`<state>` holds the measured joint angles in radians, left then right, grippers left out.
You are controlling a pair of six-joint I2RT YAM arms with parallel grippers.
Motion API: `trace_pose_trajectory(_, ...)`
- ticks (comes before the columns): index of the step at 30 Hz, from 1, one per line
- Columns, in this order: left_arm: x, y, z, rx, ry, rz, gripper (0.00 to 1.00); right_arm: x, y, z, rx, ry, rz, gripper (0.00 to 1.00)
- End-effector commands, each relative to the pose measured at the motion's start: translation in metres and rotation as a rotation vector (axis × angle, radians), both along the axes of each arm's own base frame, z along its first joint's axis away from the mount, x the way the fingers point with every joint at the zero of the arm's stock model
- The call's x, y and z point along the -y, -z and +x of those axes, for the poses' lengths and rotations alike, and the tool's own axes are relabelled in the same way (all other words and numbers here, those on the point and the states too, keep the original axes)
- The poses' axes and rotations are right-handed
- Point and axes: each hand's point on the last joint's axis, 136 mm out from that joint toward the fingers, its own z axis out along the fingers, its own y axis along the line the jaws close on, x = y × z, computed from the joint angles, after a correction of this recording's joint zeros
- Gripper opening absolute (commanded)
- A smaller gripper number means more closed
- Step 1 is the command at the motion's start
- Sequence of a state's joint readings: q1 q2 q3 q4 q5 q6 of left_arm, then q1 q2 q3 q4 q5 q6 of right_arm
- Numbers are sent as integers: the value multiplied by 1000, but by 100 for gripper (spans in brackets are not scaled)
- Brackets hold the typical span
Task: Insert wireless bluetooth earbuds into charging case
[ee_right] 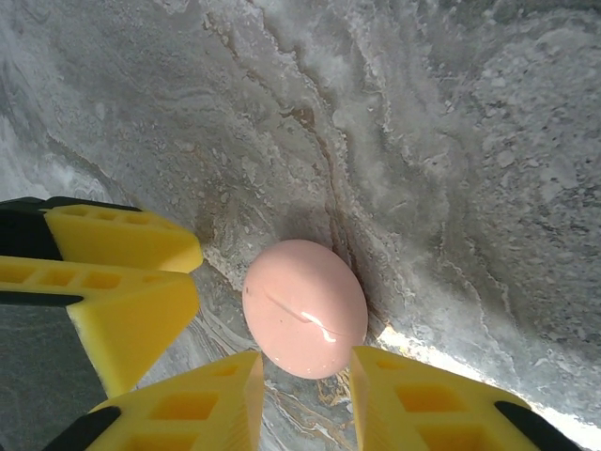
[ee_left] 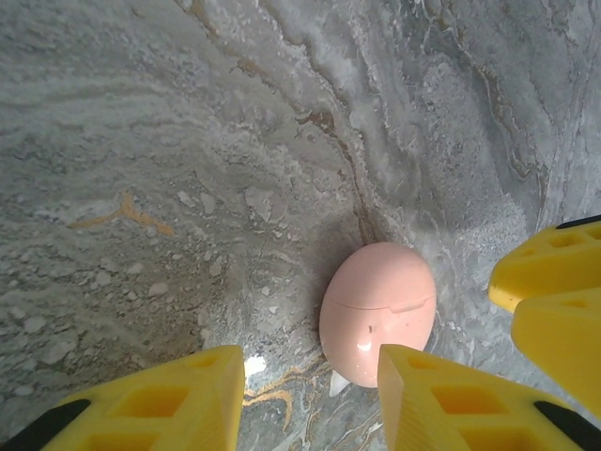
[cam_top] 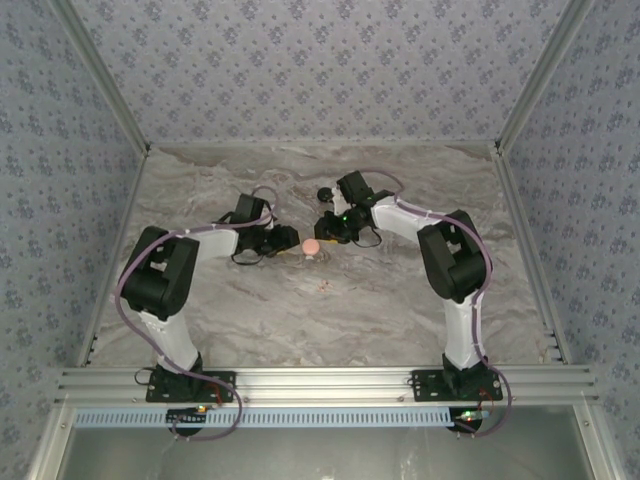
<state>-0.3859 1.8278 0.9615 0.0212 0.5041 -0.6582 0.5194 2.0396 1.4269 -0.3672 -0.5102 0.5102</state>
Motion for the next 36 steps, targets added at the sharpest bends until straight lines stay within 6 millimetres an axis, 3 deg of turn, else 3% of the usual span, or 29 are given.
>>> trace_pose_trajectory(1, 6, 0, 3, -3, 10, -42, 41, -2, 12, -4, -46, 1, 0, 29)
trace_pose_trajectory(27, 35, 13, -3, -64, 83, -90, 40, 1, 34, -9, -85, 6, -30, 21)
trace_pose_trajectory(36, 44, 4, -5, -69, 91, -144, 36, 4, 38, -7, -91, 25, -28, 20)
